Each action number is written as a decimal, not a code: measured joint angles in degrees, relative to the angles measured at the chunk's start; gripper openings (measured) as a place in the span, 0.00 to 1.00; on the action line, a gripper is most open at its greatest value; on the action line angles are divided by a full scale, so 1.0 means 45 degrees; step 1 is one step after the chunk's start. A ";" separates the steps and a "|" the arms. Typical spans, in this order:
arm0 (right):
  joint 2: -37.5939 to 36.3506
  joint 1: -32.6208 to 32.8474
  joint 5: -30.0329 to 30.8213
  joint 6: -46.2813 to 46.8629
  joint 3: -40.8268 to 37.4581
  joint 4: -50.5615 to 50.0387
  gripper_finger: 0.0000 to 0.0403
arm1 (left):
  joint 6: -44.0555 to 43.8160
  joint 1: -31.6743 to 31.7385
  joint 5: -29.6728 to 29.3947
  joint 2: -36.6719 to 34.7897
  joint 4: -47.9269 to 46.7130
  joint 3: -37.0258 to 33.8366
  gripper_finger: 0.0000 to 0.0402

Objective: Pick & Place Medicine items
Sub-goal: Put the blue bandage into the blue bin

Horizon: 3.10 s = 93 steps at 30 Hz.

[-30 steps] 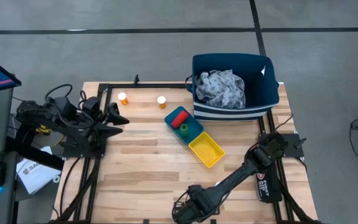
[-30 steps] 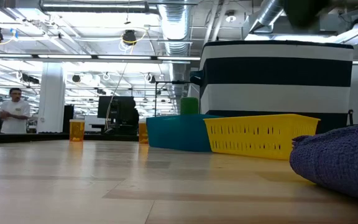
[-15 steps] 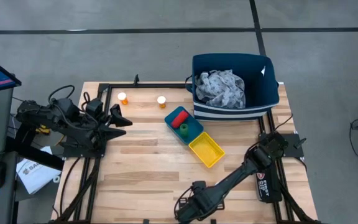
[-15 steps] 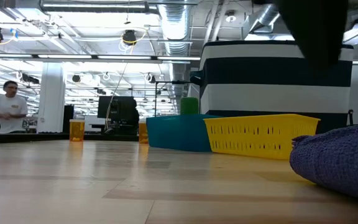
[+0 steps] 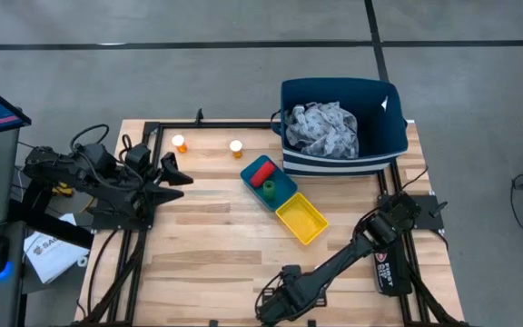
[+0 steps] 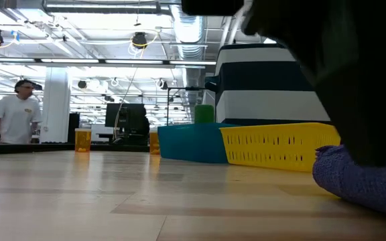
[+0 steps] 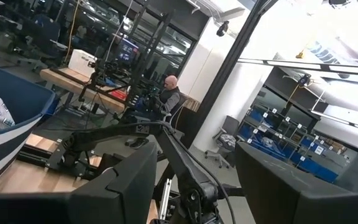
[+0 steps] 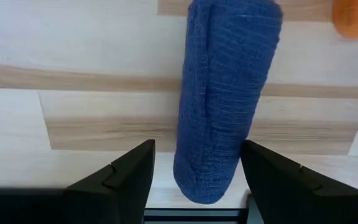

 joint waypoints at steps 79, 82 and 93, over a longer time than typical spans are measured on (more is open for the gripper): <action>-0.3362 -0.0007 0.8856 -1.4436 0.0049 1.2704 0.39 | -0.2321 -0.1729 0.6218 0.5399 0.3120 0.0003 0.78; -0.3360 -0.0221 0.8424 -1.4447 0.0049 1.2537 0.39 | -0.2477 -0.1729 0.6209 0.5410 0.3211 0.0004 0.78; -0.3357 -0.0544 0.8159 -1.4478 0.0048 1.2025 0.37 | -0.2846 -0.1753 0.6192 0.5440 0.2876 0.0005 0.76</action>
